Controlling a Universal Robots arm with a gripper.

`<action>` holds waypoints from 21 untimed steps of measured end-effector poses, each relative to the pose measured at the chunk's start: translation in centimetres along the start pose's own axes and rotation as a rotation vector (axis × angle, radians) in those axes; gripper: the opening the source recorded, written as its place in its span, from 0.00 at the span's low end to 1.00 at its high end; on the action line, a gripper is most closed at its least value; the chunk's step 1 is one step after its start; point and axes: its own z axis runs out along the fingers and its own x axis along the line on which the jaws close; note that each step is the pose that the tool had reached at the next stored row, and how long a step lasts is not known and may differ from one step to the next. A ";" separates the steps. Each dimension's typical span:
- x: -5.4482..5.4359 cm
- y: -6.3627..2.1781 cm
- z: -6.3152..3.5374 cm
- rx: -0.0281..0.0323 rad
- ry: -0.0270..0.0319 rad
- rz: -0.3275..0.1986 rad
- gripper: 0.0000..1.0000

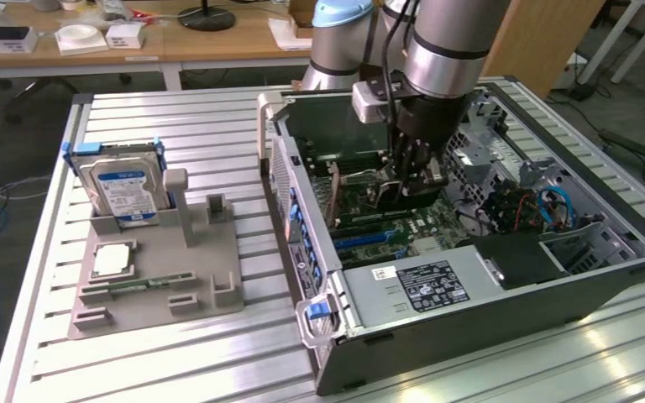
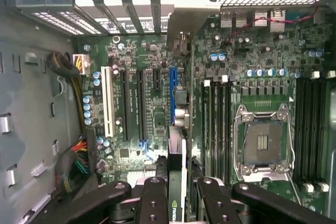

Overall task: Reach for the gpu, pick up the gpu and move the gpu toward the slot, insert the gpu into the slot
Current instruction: 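Insert the gpu into the slot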

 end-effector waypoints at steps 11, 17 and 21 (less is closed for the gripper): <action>0.4 1.02 1.26 0.0005 -0.0001 0.000 0.26; 1.1 1.04 1.71 0.0005 -0.0002 0.000 0.26; 1.1 1.23 2.22 0.0005 0.0000 0.000 0.26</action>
